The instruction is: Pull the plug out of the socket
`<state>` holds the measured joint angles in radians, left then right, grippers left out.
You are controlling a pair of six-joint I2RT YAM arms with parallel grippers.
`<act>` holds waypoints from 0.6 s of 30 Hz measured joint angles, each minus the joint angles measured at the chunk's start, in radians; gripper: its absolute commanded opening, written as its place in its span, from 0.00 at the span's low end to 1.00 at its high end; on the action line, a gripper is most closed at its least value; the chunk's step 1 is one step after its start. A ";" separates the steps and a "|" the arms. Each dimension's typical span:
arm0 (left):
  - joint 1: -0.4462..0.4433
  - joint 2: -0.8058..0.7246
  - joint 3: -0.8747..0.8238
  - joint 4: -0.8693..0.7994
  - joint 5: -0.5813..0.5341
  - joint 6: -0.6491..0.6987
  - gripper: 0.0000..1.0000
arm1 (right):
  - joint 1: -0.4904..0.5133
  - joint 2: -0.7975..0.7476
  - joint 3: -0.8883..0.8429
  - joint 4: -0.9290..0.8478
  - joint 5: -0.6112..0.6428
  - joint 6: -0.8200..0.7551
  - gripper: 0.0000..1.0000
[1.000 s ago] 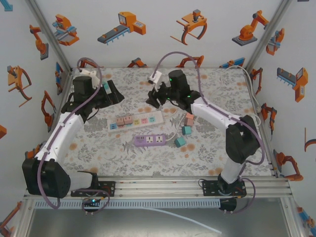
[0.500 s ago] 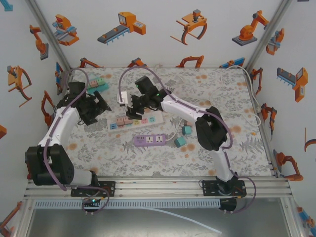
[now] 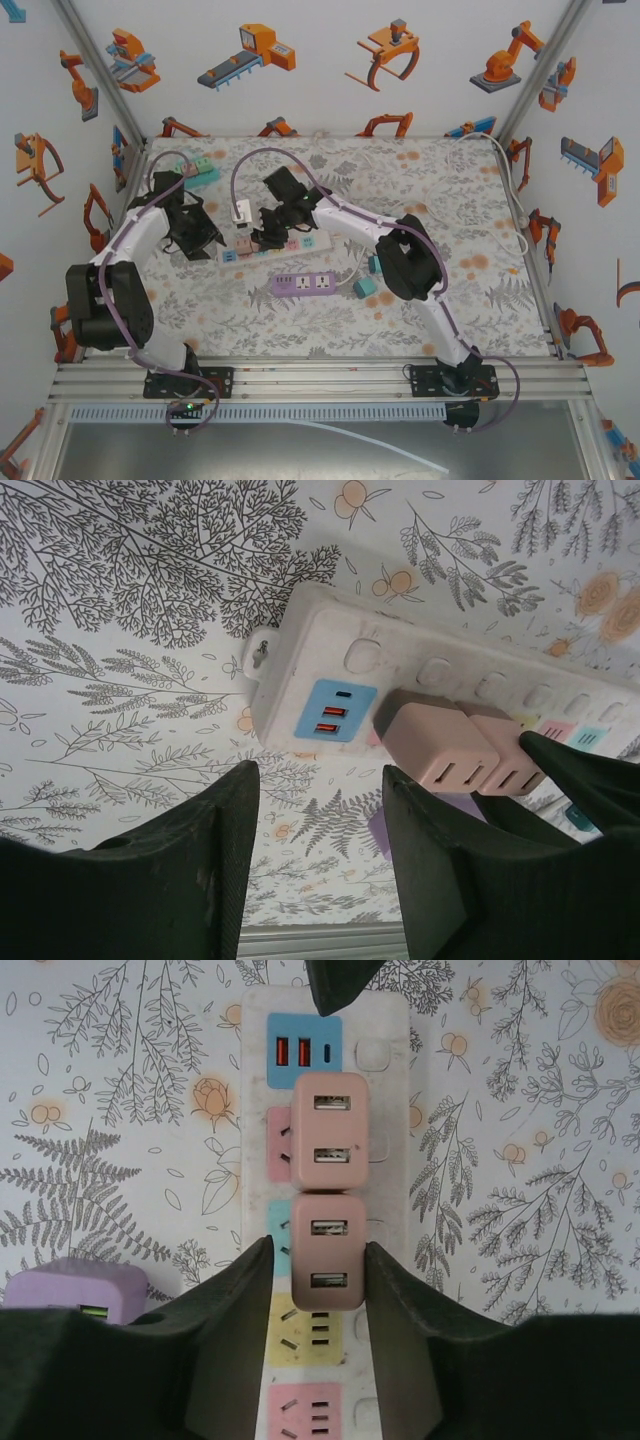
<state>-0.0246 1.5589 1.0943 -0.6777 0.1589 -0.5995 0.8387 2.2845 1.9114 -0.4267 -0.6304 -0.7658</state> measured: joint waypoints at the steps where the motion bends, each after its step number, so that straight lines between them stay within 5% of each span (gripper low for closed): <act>1: 0.000 0.010 0.000 -0.001 0.002 0.002 0.50 | 0.000 0.000 0.001 0.000 -0.002 0.003 0.34; 18: -0.001 0.104 -0.027 -0.011 0.010 0.034 0.48 | 0.000 0.003 0.009 -0.004 -0.006 0.018 0.30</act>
<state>-0.0254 1.6630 1.0676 -0.6884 0.1688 -0.5652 0.8387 2.2875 1.9202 -0.4305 -0.6365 -0.7483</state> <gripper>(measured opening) 0.488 0.335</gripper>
